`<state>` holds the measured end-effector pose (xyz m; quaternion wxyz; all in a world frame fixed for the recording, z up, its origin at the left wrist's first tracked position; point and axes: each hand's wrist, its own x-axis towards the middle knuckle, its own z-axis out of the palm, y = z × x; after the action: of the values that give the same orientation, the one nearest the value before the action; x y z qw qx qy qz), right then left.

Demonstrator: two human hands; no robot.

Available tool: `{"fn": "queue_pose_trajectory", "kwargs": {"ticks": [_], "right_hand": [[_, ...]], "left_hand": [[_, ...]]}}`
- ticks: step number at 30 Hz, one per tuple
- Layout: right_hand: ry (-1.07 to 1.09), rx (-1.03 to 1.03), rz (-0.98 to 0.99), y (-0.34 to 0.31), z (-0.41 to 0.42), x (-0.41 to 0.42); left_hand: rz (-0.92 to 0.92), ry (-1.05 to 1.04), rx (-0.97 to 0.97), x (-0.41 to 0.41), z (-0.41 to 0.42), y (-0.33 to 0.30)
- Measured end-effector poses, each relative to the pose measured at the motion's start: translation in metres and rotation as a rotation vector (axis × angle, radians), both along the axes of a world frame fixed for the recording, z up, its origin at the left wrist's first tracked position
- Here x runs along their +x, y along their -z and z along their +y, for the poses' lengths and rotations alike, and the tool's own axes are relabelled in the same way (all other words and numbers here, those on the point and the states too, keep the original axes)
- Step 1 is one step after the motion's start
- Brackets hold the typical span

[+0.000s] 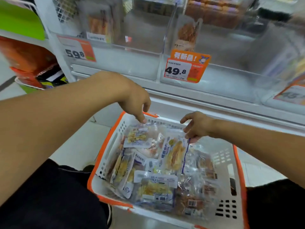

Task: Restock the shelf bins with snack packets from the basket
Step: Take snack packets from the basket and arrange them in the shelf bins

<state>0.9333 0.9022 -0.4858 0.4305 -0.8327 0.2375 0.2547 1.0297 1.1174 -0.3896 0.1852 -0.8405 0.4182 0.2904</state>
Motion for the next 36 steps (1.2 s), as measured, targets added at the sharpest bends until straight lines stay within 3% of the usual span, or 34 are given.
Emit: {"fn": "queue_pose_trajectory", "kwargs": {"ticks": [3, 5, 9, 11, 13, 16, 19, 23, 26, 32, 36], "right_hand": [[-0.076, 0.028, -0.142, -0.057, -0.024, -0.004], [-0.057, 0.111, -0.303, -0.103, -0.043, -0.013], [0.023, 0.298, -0.683, -0.165, -0.076, -0.041], [0.087, 0.32, -0.835, -0.181, -0.095, -0.05], [0.135, 0.277, -0.911, -0.19, -0.114, -0.061], [0.115, 0.123, -0.883, -0.195, -0.146, -0.081], [0.191, -0.022, -1.033, -0.201, -0.191, -0.098], [0.393, -0.153, -1.231, -0.207, -0.266, -0.135], [0.365, -0.447, -1.111, -0.19, -0.305, -0.141], [0.149, -0.493, -0.844, -0.152, -0.313, -0.089], [0.193, -0.527, -0.807, -0.136, -0.312, -0.07]], "left_hand": [[0.021, -0.045, -0.142, 0.001, -0.015, -0.006], [0.131, -0.149, -0.322, -0.002, -0.025, -0.002], [0.731, -0.507, -0.896, -0.024, -0.056, 0.005], [0.889, -0.54, -1.079, -0.036, -0.08, 0.0], [0.86, -0.531, -1.251, -0.051, -0.106, -0.014], [0.634, -0.443, -1.456, -0.058, -0.156, -0.035], [0.491, -0.321, -1.525, -0.064, -0.213, -0.06], [0.38, -0.375, -1.565, -0.063, -0.274, -0.08], [0.329, -0.416, -1.547, -0.058, -0.3, -0.072], [0.326, -0.556, -1.51, -0.057, -0.307, -0.05], [0.318, -0.53, -1.498, -0.052, -0.293, -0.04]]}}
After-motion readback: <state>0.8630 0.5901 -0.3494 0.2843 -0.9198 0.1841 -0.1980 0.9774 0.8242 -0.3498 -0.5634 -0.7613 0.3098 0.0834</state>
